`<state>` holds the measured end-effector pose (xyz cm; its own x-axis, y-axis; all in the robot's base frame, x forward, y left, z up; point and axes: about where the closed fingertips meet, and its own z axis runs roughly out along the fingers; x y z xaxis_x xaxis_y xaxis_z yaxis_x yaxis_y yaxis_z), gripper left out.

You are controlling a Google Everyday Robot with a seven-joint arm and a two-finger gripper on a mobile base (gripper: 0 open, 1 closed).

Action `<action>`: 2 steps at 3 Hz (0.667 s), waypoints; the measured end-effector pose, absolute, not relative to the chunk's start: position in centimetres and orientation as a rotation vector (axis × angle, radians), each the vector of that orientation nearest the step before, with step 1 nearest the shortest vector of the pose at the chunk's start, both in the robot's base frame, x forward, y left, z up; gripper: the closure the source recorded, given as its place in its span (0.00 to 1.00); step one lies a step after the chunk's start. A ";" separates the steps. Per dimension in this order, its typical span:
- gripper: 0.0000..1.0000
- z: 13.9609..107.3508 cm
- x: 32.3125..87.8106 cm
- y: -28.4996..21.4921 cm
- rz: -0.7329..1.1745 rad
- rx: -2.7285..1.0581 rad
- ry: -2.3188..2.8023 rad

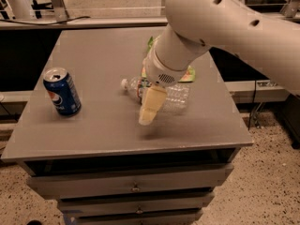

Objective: Pick water bottle

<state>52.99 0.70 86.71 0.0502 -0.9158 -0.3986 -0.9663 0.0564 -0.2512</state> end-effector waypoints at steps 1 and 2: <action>0.00 85.6 54.9 0.8 0.127 -1.881 1.878; 0.16 84.2 56.2 0.5 0.120 -1.896 1.897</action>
Offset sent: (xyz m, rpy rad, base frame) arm 0.0490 -0.0067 -0.0416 -0.0548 0.0237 -0.0058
